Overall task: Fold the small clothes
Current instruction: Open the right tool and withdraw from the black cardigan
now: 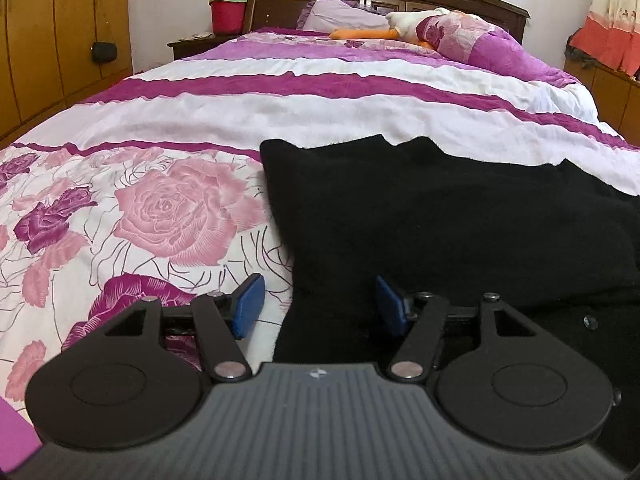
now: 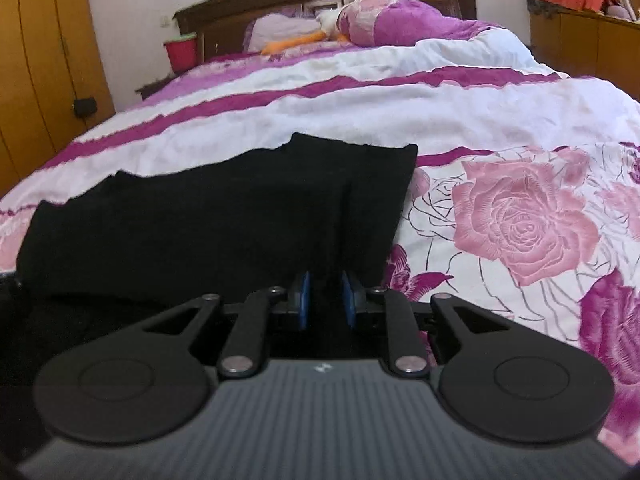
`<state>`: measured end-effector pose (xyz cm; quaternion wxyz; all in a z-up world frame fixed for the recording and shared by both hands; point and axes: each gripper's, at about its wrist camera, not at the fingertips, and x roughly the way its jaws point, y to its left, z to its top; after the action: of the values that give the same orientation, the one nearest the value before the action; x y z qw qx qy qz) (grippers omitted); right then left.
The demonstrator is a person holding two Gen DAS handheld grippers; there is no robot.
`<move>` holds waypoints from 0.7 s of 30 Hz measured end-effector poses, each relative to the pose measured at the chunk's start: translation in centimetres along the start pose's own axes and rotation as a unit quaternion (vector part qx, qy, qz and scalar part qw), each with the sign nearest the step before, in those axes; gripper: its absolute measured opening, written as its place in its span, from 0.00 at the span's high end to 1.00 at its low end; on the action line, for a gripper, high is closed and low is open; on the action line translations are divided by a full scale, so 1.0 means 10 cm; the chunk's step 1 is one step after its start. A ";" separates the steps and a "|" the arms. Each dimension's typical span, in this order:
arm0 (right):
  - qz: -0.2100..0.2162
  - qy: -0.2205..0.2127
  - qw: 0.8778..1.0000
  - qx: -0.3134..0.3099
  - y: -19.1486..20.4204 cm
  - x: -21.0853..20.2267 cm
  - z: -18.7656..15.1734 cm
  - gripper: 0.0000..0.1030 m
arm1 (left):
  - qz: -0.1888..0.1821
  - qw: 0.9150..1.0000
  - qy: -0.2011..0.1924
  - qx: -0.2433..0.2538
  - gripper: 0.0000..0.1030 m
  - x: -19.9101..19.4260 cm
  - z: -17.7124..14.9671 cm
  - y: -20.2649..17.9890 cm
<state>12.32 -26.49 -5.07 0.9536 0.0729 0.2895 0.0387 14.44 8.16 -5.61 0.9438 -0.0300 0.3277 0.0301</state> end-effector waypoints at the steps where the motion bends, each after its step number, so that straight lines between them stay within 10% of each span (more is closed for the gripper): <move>1: 0.001 -0.002 1.000 0.010 -0.01 0.00 0.01 0.81 | -0.002 1.000 0.000 0.000 0.34 -0.01 0.00 0.01; 5: 0.001 -0.009 1.000 0.021 0.01 -0.14 0.02 0.76 | -0.007 1.000 0.005 -0.003 0.34 -0.15 0.01 0.05; 9: 0.011 -0.012 0.999 0.040 -0.02 -0.43 0.02 0.48 | -0.016 1.000 0.006 -0.010 0.34 -0.44 -0.04 0.13; 21: 0.034 -0.004 0.999 0.028 -0.11 -1.38 -0.39 0.48 | -0.056 0.998 0.008 -0.033 0.34 -1.41 -0.43 0.34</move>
<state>-1.30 -28.71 -0.94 0.9506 0.1094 0.2839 0.0623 0.48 10.69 -0.36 0.9398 -0.0797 0.3320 -0.0117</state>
